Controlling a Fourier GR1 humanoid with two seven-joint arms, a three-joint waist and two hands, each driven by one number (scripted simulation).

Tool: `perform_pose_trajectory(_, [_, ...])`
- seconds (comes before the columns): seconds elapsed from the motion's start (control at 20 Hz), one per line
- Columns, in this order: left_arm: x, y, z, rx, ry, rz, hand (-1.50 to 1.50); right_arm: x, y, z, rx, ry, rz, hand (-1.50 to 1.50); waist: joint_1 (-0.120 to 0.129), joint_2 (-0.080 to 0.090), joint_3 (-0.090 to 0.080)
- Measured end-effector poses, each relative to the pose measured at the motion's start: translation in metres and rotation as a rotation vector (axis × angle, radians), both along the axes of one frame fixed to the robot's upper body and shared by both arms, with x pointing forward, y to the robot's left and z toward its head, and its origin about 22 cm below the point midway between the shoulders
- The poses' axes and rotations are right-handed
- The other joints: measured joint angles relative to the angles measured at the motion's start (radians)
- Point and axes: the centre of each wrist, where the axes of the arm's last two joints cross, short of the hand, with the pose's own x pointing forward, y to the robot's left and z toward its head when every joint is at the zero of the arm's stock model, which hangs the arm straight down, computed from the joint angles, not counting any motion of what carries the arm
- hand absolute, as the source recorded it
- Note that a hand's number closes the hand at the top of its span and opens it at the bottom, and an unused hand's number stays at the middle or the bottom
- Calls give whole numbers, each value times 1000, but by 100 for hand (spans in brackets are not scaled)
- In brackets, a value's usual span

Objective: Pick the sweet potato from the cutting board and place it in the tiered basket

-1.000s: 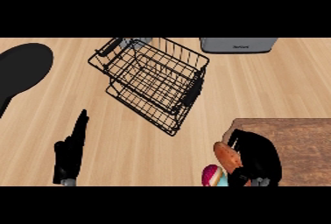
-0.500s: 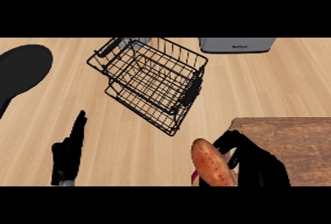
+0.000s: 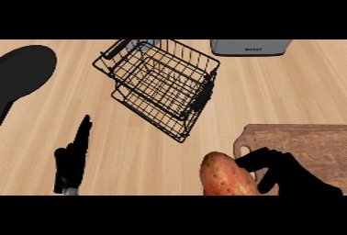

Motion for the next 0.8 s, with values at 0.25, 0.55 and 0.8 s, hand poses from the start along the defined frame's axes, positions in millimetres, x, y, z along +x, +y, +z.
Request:
perform_pose_trajectory(0.25, [2,-3,0,3,-7,-14,0,11,3,10,-26,-35,-16,150,10,5,-1])
perform_pose_trajectory(0.55, [4,-5,2,6,-15,-31,0,41,9,23,-45,-37,-50,150,29,10,-1])
perform_pose_trajectory(0.8, [7,-11,2,0,-17,-46,0,77,14,40,-42,-12,-66,150,39,14,0])
